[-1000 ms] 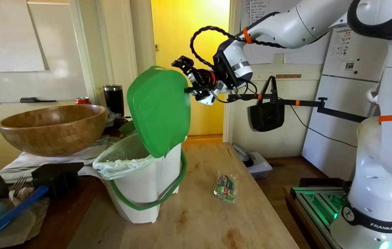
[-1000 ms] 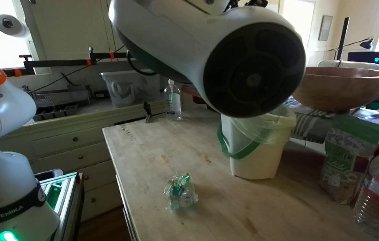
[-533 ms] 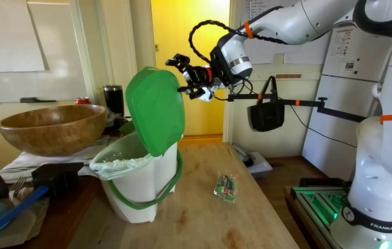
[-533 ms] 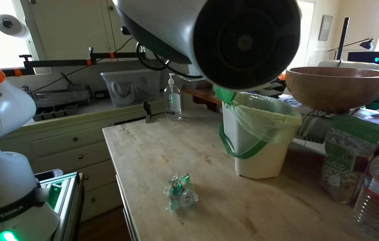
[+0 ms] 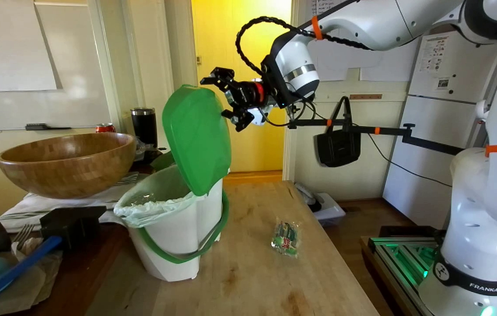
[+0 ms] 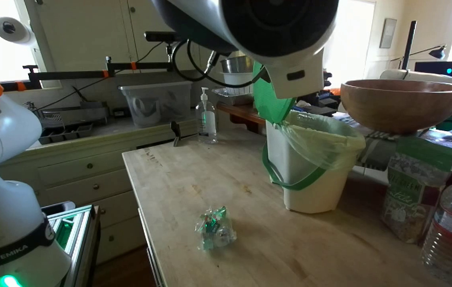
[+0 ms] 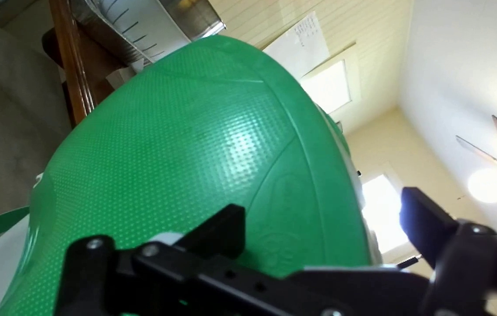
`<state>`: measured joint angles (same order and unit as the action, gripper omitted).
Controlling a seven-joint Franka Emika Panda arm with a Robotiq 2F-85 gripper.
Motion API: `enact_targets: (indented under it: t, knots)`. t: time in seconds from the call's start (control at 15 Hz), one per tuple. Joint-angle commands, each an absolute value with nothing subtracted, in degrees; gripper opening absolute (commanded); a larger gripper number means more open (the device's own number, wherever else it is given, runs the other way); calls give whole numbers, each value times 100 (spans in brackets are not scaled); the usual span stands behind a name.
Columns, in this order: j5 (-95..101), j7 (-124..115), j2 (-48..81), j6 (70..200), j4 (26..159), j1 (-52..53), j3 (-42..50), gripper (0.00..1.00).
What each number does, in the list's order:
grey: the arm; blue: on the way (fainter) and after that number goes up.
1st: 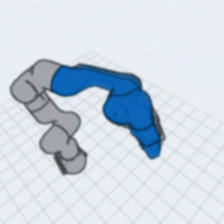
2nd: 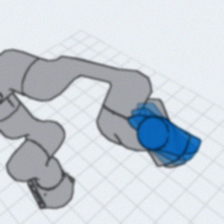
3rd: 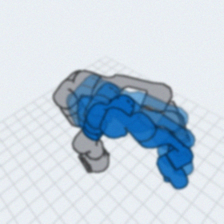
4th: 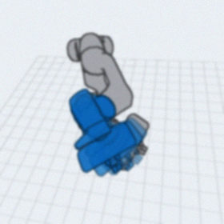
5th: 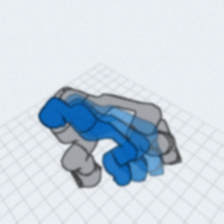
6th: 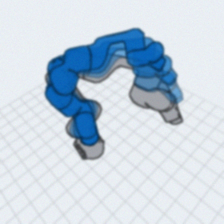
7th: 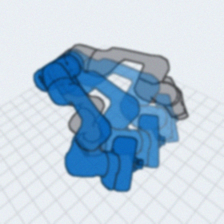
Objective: Close the lid on the bin
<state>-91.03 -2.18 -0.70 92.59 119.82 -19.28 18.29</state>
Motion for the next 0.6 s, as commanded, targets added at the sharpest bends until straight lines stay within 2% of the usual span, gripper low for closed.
enact_targets:
  t: [0.0, 0.53]
  knots:
    - [-8784, -42, -295, 9742, 12053, -1798, 1724, 100]
    - [-8210, 954, -912, 10370, 12380, -1674, 1495, 100]
